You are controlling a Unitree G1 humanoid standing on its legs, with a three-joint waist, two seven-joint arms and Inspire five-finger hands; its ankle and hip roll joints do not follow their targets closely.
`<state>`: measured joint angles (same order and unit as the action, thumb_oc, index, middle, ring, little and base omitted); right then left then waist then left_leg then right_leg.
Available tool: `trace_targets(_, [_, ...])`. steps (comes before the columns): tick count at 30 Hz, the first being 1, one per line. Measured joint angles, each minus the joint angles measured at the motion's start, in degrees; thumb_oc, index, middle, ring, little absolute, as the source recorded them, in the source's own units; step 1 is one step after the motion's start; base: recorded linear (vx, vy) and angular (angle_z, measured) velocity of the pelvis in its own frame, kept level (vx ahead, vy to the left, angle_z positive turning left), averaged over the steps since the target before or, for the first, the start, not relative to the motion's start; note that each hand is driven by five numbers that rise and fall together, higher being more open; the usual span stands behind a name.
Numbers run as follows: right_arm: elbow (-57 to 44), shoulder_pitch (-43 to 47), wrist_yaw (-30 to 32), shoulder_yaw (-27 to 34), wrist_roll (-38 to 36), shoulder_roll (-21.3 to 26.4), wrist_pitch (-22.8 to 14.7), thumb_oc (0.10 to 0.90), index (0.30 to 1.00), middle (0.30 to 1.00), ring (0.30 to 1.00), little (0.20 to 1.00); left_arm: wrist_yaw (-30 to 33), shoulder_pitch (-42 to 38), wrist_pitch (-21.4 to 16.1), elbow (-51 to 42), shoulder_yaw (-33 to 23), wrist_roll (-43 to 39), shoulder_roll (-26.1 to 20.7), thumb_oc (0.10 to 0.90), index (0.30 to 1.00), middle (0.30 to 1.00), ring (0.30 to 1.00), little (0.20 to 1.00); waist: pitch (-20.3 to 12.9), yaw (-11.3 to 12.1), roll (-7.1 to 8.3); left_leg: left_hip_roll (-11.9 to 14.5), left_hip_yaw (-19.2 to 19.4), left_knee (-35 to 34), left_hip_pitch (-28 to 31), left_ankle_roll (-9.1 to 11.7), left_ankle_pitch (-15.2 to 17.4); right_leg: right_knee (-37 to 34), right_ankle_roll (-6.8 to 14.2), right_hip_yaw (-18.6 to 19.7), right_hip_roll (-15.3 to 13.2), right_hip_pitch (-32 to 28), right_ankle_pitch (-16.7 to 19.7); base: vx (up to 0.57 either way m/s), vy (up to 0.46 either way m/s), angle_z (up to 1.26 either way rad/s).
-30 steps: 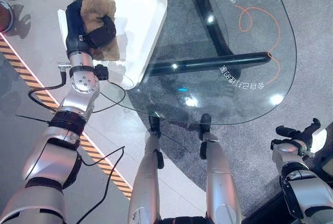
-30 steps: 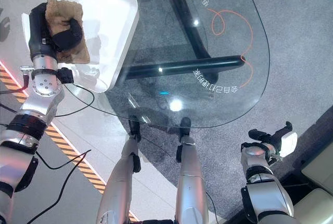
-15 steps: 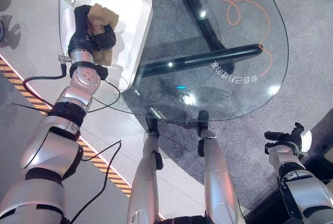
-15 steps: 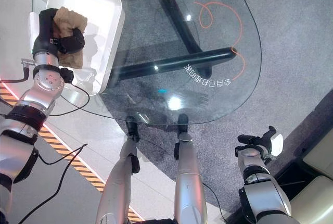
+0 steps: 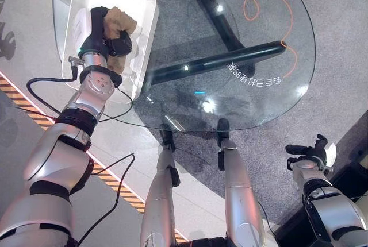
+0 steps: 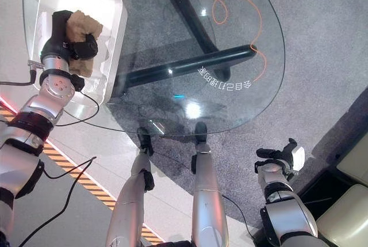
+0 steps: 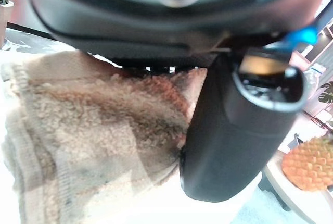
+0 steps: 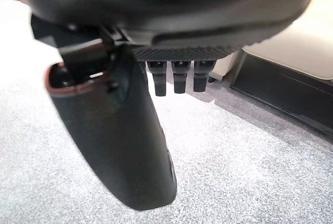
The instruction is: Wipe the table with a cloth and put it in the basket.
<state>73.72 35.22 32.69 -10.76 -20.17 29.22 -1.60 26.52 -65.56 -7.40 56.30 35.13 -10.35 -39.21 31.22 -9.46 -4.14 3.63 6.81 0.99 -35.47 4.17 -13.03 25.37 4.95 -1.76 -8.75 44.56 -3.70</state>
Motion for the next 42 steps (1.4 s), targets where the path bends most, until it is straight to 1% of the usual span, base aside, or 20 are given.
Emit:
trace_targets(1, [-0.01, 0.04, 0.00, -0.24, 0.01, 0.01, -0.07, 0.800, 0.900, 0.900, 0.900, 0.900, -0.01, 0.00, 0.11, 0.00, 0.00, 0.00, 0.02, 0.245, 0.425, 0.425, 0.425, 0.345, 0.00, 0.03, 0.00, 0.01, 0.11, 0.01, -0.05, 0.00, 0.00, 0.22, -0.01, 0.34, 0.11, 0.23, -0.01, 0.01, -0.003, -0.04])
trace_targets(2, [-0.01, 0.06, 0.00, -0.58, 0.02, 0.01, -0.08, 0.800, 0.900, 0.900, 0.900, 0.900, -0.02, 0.00, 0.33, 0.00, 0.00, 0.00, 0.06, 0.303, 0.474, 0.474, 0.474, 0.403, 0.00, 0.05, 0.00, 0.02, 0.18, 0.01, -0.06, 0.00, 0.00, 0.28, -0.01, 0.44, 0.15, 0.33, -0.01, 0.01, -0.001, -0.05])
trace_targets(3, [-0.02, 0.08, 0.00, -1.08, 0.03, 0.00, -0.15, 0.800, 0.900, 0.900, 0.900, 0.900, -0.03, -0.02, 0.86, 0.02, 0.00, 0.00, 0.08, 0.443, 0.594, 0.594, 0.594, 0.543, -0.02, 0.05, -0.05, 0.04, 0.27, 0.04, -0.16, 0.00, 0.00, 0.46, -0.02, 0.58, 0.20, 0.60, -0.01, 0.01, -0.001, -0.04])
trace_targets(4, [-0.02, 0.08, 0.00, -1.08, 0.03, 0.00, -0.18, 0.800, 0.900, 0.900, 0.900, 0.900, -0.06, -0.01, 1.06, 0.03, 0.00, -0.01, 0.08, 0.536, 0.674, 0.674, 0.674, 0.636, -0.04, 0.03, -0.15, 0.10, 0.30, 0.08, -0.34, 0.00, 0.00, 0.54, -0.03, 0.62, 0.25, 0.82, -0.02, 0.01, -0.003, -0.03])
trace_targets(5, [-0.02, 0.08, 0.00, -1.08, 0.03, -0.01, -0.12, 0.800, 0.900, 0.900, 0.900, 0.900, -0.16, -0.01, 1.23, 0.04, 0.00, -0.01, 0.11, 0.720, 0.832, 0.832, 0.832, 0.820, -0.03, 0.00, -0.18, 0.15, 0.30, 0.09, -0.40, 0.01, 0.00, 0.55, -0.03, 0.61, 0.31, 0.88, -0.01, 0.00, 0.000, 0.00])
trace_targets(6, [-0.01, 0.07, 0.00, -1.08, 0.02, -0.01, -0.03, 0.800, 0.900, 0.900, 0.900, 0.900, -0.62, -0.01, 1.49, 0.04, 0.00, -0.02, 0.17, 0.800, 0.900, 0.900, 0.900, 0.900, -0.03, -0.03, -0.19, 0.20, 0.29, 0.11, -0.44, 0.02, -0.01, 0.56, -0.05, 0.60, 0.37, 0.90, 0.00, 0.00, 0.000, 0.00])
trace_targets(20, [0.02, 0.17, 0.00, -1.16, 0.14, 0.01, -0.22, 0.800, 0.900, 0.900, 0.900, 0.900, -1.08, -2.17, 1.91, 1.64, -0.26, -0.14, 0.53, 0.800, 0.900, 0.900, 0.900, 0.900, -0.06, 0.23, -0.25, 0.28, 0.22, 0.63, -0.57, 0.04, -0.02, 0.98, -0.12, 0.62, 0.41, 0.98, 0.04, 0.00, 0.000, 0.00])
trace_targets(36, [-0.01, 0.22, -0.07, -2.05, 1.52, 0.01, -0.34, 0.800, 0.900, 0.900, 0.900, 0.900, -1.07, -2.19, 1.98, 1.61, -0.27, -0.33, 0.53, 0.800, 0.900, 0.900, 0.900, 0.900, -0.06, 0.47, -0.25, 0.42, -0.16, 0.97, -0.70, 0.05, -0.02, 0.98, -0.27, 0.54, 0.55, 0.88, 0.16, 0.00, -0.004, 0.00])
trace_targets(40, [0.03, 0.08, -0.57, -2.16, 1.52, 0.00, -0.37, 0.800, 0.900, 0.900, 0.900, 0.900, -0.99, -2.17, 1.67, 1.55, -0.37, -1.86, 0.52, 0.800, 0.900, 0.900, 0.900, 0.900, -0.06, 0.63, -0.24, 0.53, -0.37, 0.93, 0.11, 0.09, -0.05, 0.79, -0.32, 0.42, 0.63, -0.13, 0.23, -0.01, -0.027, 0.01])
trace_targets(42, [0.04, -0.11, -0.93, -2.17, 1.52, -0.04, -0.39, 0.800, 0.900, 0.900, 0.900, 0.900, -0.53, -2.14, 1.08, 1.06, -0.73, -2.64, 0.42, 0.800, 0.900, 0.900, 0.900, 0.900, -0.06, 0.76, -0.24, 0.58, -0.67, 0.59, 1.73, 0.09, -0.05, 0.25, -0.31, 0.33, 0.71, -1.87, 0.32, -0.02, -0.061, 0.01])
